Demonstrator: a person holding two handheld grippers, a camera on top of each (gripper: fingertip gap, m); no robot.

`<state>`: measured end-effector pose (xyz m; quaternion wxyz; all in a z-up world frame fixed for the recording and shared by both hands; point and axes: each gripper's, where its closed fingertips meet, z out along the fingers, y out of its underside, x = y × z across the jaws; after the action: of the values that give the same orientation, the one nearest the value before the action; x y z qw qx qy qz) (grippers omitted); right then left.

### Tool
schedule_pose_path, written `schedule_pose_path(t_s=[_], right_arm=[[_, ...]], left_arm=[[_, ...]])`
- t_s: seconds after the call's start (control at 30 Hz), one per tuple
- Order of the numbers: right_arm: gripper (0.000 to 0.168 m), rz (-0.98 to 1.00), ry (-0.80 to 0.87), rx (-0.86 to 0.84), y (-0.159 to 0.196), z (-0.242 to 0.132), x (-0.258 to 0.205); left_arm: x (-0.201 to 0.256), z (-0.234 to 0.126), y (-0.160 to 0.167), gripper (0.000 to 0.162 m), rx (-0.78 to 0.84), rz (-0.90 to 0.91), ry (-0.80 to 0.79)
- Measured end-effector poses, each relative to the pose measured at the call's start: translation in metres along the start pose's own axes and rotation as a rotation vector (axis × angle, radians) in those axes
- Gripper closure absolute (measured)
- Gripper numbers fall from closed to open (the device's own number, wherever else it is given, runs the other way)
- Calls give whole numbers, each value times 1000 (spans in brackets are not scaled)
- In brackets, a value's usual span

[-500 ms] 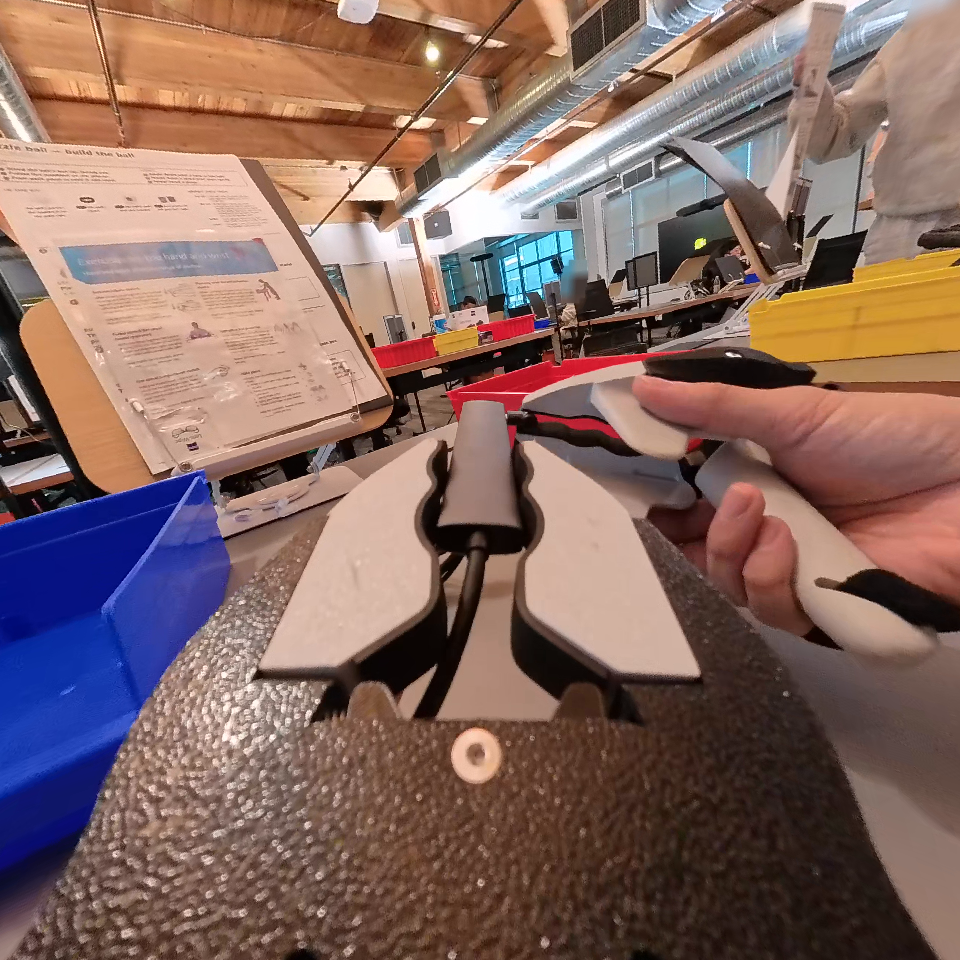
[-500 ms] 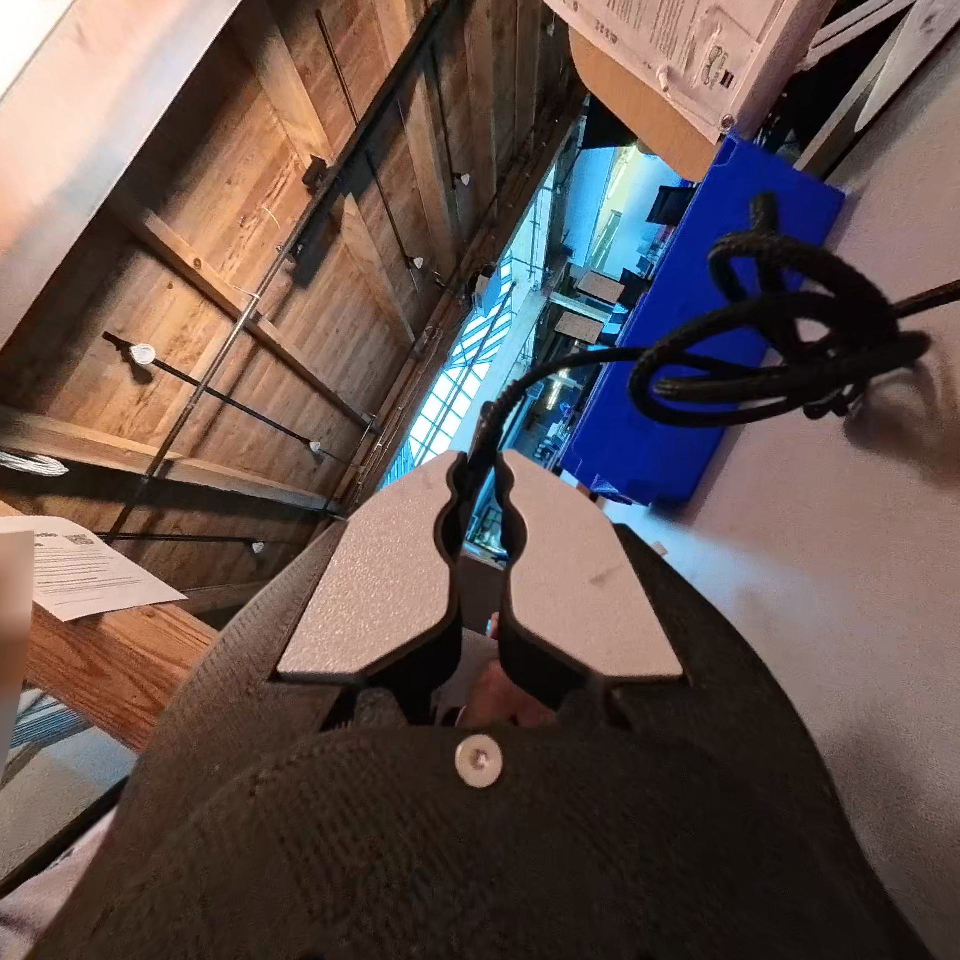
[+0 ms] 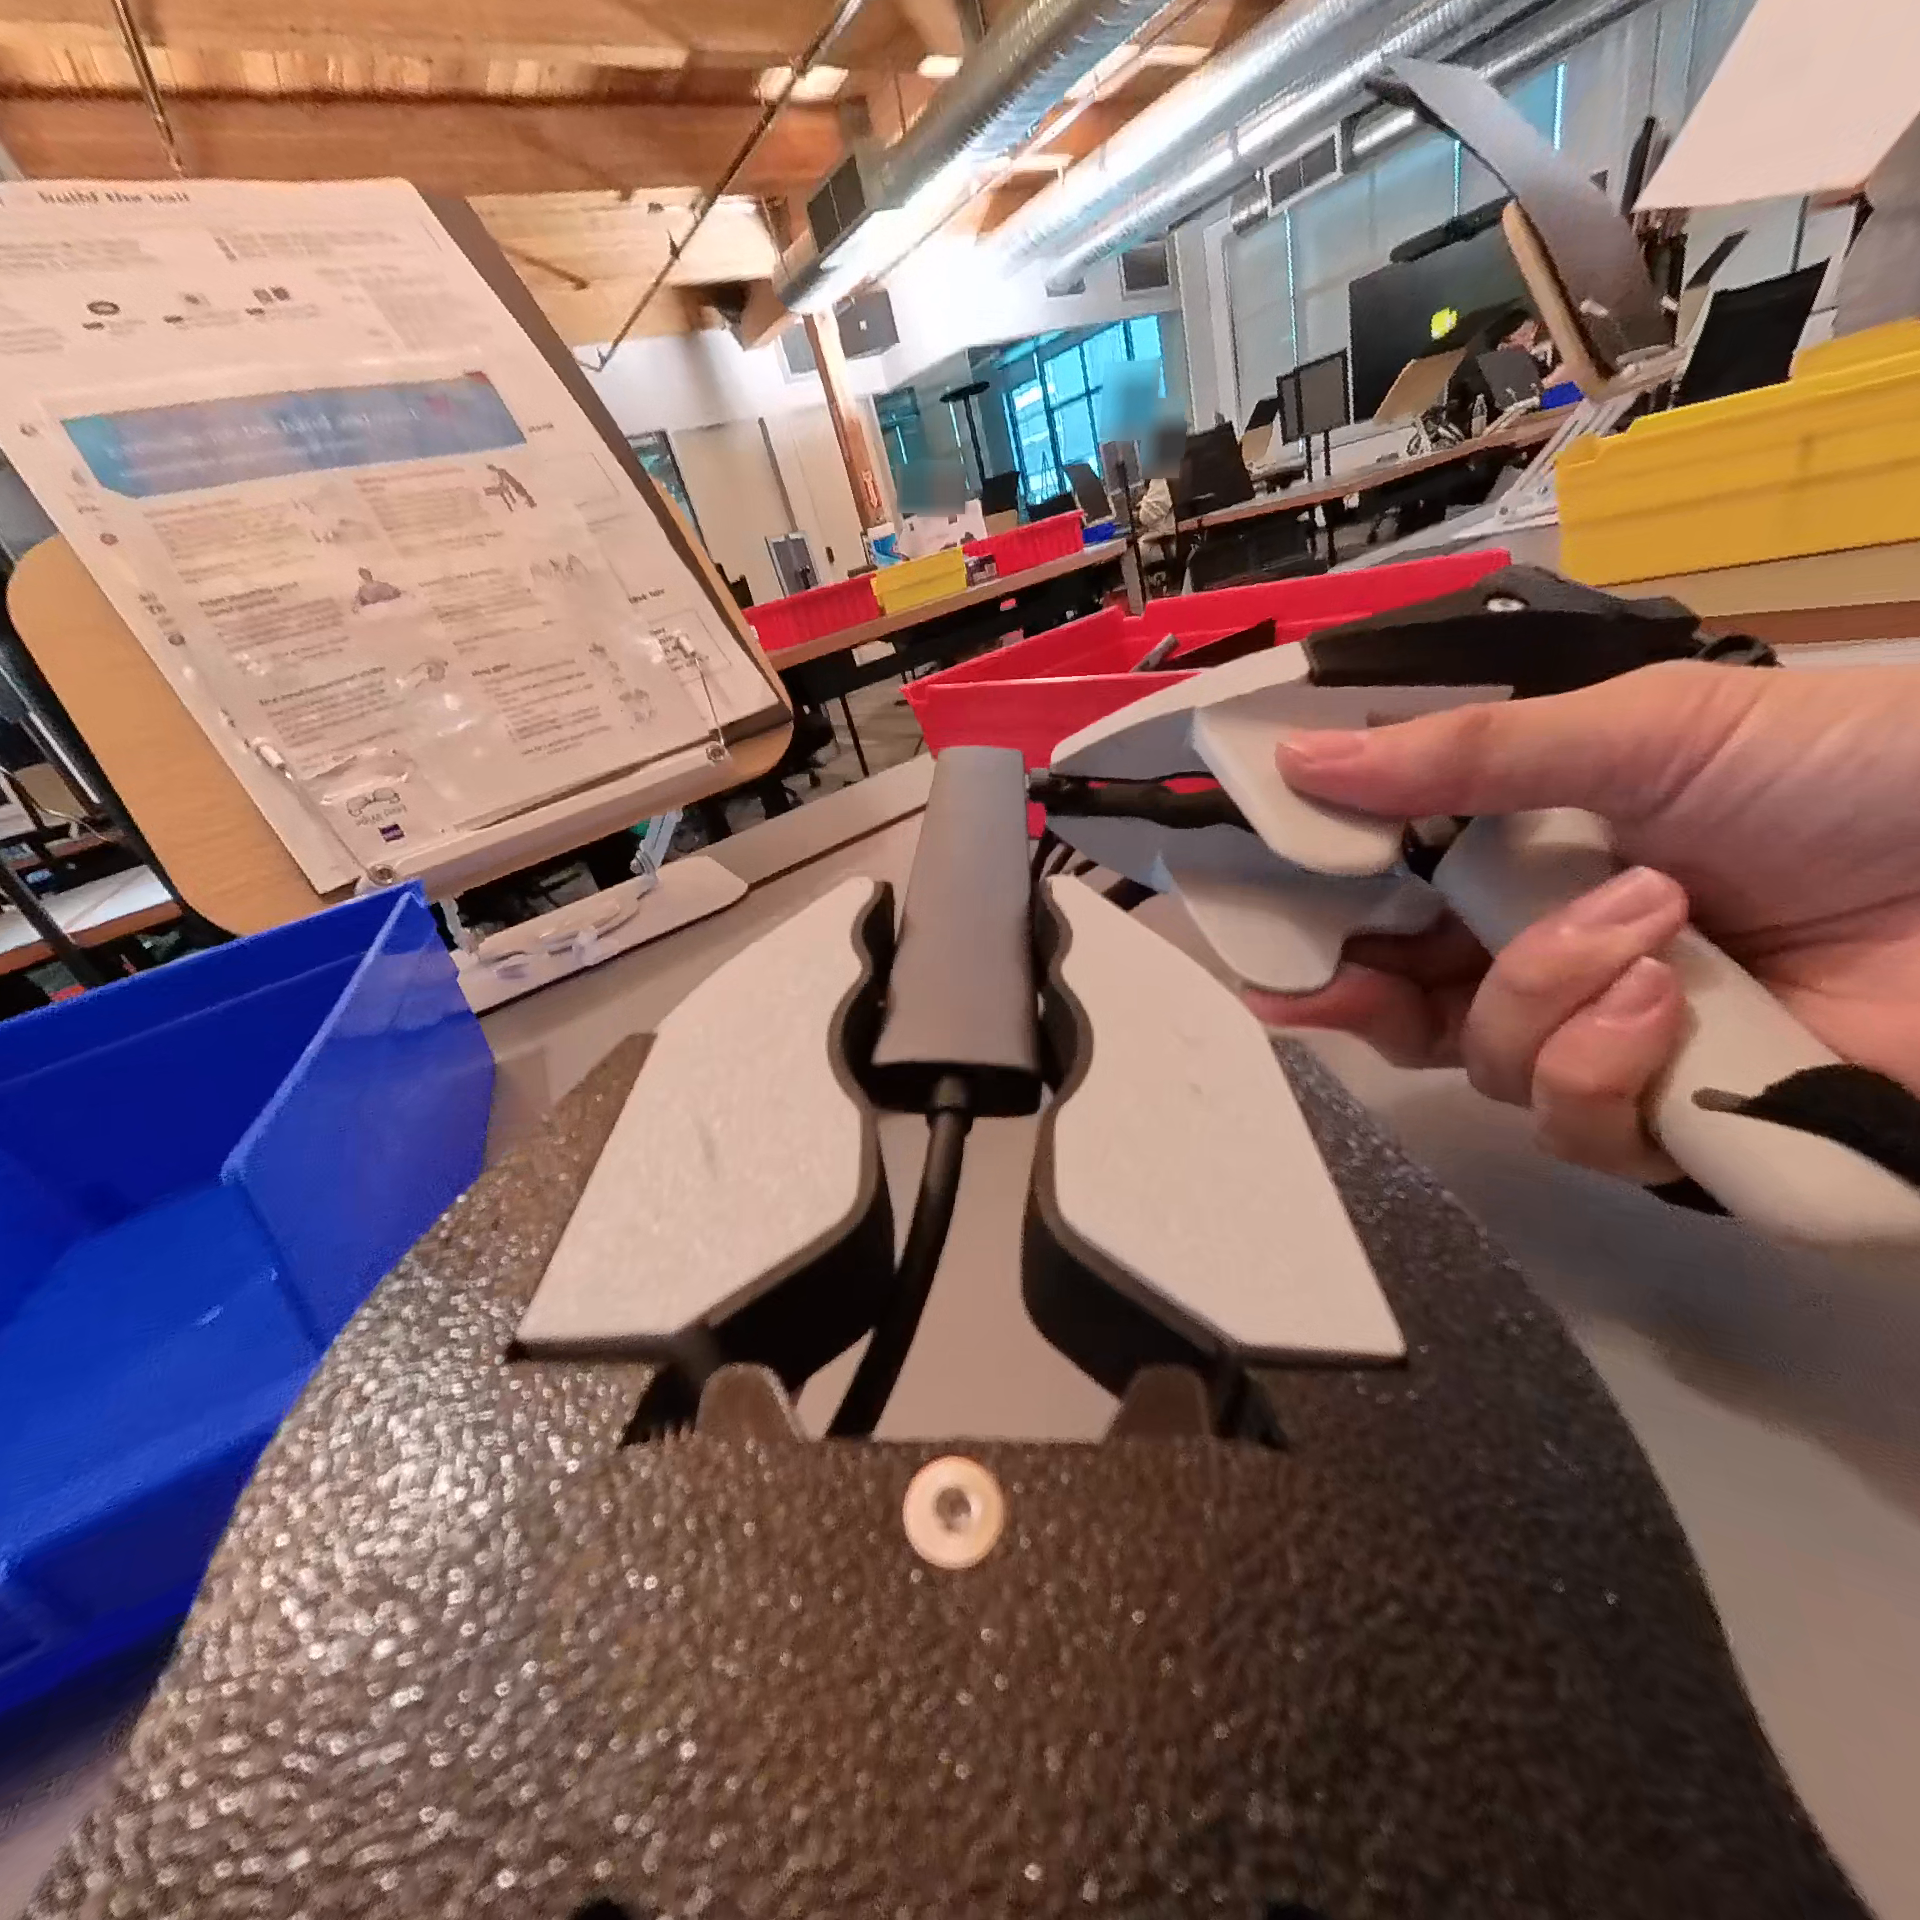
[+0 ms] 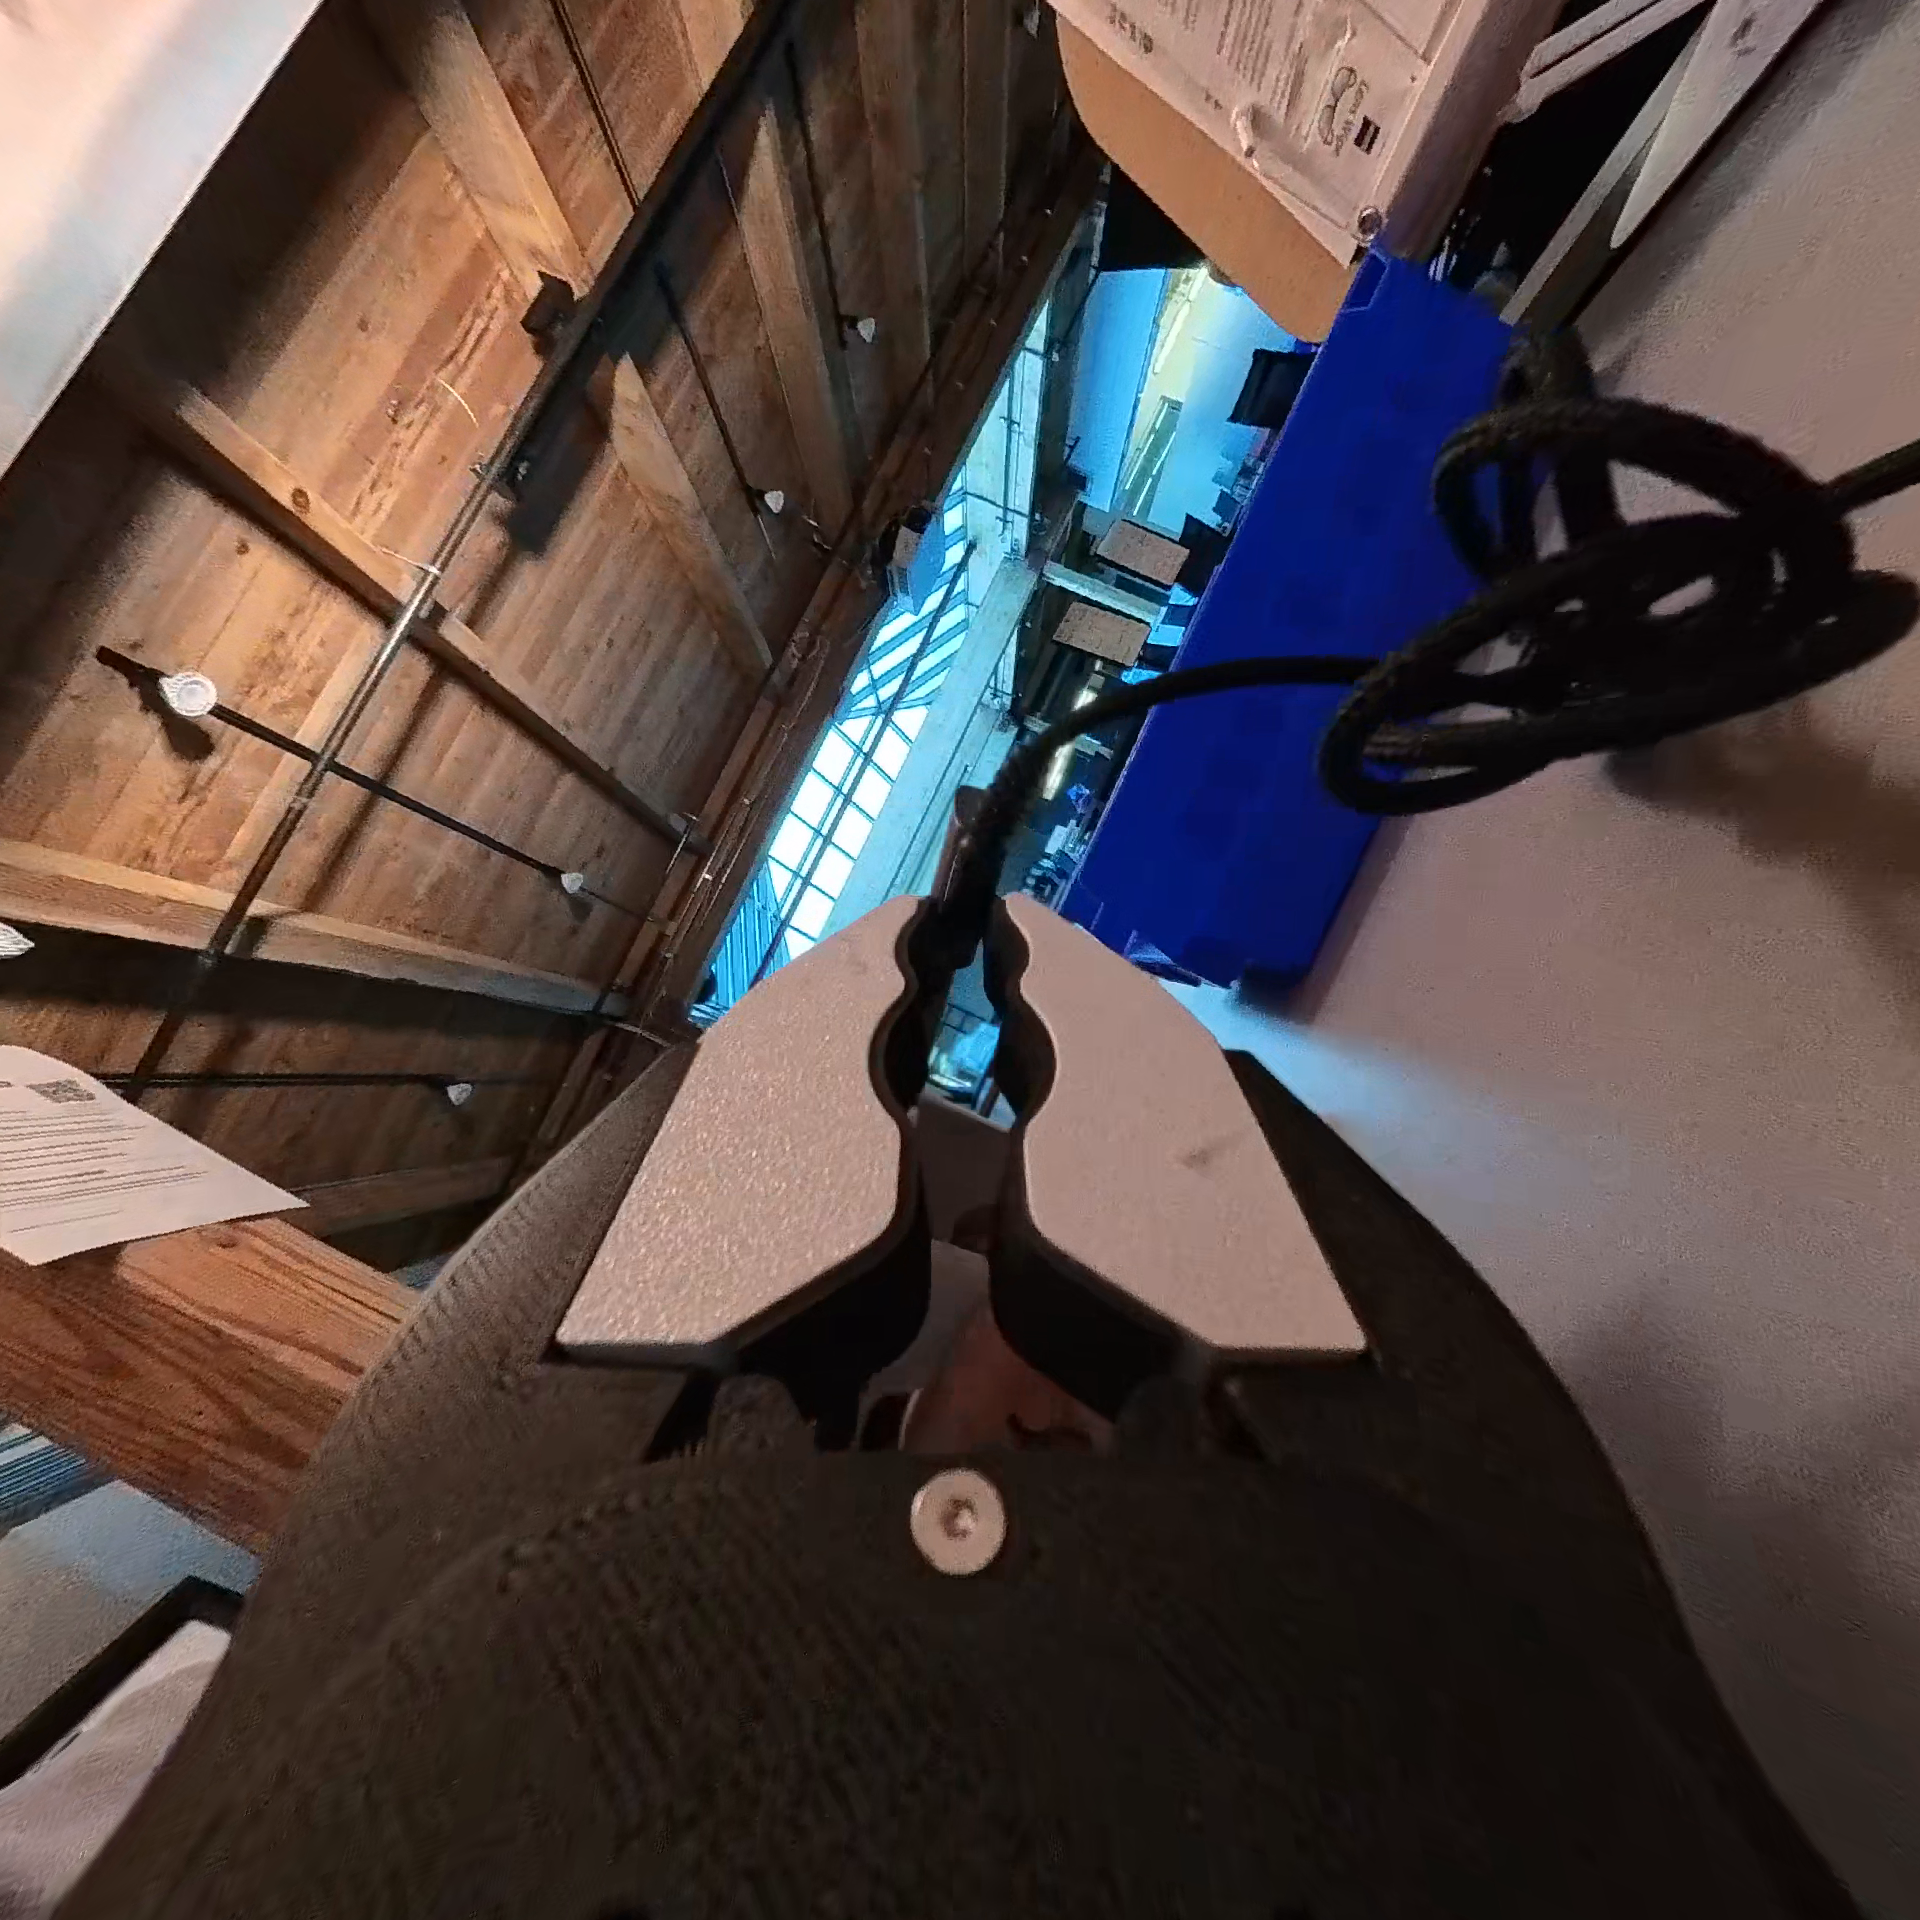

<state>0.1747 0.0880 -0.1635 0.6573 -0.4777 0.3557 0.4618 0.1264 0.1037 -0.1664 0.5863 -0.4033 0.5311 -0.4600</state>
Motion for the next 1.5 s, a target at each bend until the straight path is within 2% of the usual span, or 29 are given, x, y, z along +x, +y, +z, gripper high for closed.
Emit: schedule_pose_path(t_s=[0.27, 0.6, 0.93, 1.17, 1.2, 1.23, 1.3, 1.33, 1.4, 1.5], right_arm=[[159, -48, 8, -67, -2, -18, 1], [159, -56, -20, 3, -6, -47, -18], [159, -92, 39, 20, -5, -65, -26], [159, -114, 96, -30, -6, -70, -25], [159, -116, 108, -52, -6, -69, -22], [159, -126, 131, -79, -6, -69, -19], [160, -136, 213, -28, -25, -89, -4], [160, -47, 188, 29, -34, -97, -2], [160, -72, 192, -11, -28, -92, 0], [160, -153, 74, -130, -26, -66, -36]], left_arm=[[9, 4, 1, 134, -64, 54, 42], [37, 4, -20, 134, -51, 189, 61], [51, 4, -25, 134, -35, 134, 120], [55, 6, -21, 134, -44, -21, 178], [54, 7, -18, 134, -50, -55, 180], [41, 8, -13, 137, -66, -115, 108], [-28, -1, 3, 137, -77, -282, -113], [-55, -7, 5, 137, -63, -380, -128], [-65, -13, -12, 137, -4, -332, -130], [-35, -7, -27, 137, -5, -184, -52]])
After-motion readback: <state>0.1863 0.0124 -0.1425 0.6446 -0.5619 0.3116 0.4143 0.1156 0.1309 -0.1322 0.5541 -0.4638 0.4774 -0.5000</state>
